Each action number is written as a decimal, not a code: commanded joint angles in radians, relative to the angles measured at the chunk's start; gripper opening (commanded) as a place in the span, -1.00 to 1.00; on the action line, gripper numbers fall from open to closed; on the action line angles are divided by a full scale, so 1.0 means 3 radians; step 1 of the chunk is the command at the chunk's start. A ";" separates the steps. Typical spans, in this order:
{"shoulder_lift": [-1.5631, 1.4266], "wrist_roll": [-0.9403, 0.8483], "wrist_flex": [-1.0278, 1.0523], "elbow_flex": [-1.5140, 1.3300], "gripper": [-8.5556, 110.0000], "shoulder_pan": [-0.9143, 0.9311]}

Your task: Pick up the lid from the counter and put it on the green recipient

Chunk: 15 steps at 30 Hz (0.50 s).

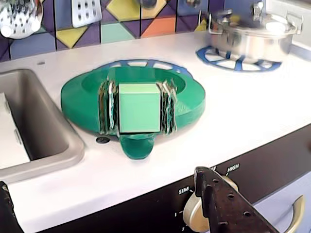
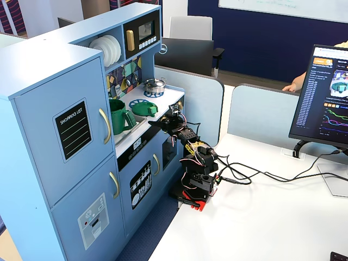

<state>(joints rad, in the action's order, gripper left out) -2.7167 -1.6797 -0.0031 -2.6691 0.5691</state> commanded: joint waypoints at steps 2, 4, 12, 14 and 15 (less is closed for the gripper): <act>0.0348 -0.0051 -0.0189 0.0332 -0.12 -0.0026; 0.0506 -0.0056 -0.0205 0.0465 -0.13 -0.0015; 0.1002 -0.0041 -0.0225 0.0961 -0.14 0.0010; 0.1125 -0.0041 -0.0225 0.1069 -0.15 0.0026; 0.1181 -0.0031 -0.0230 0.1125 -0.15 0.0036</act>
<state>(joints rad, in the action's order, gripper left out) -2.4068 -1.6843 -0.0383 -2.4498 0.5691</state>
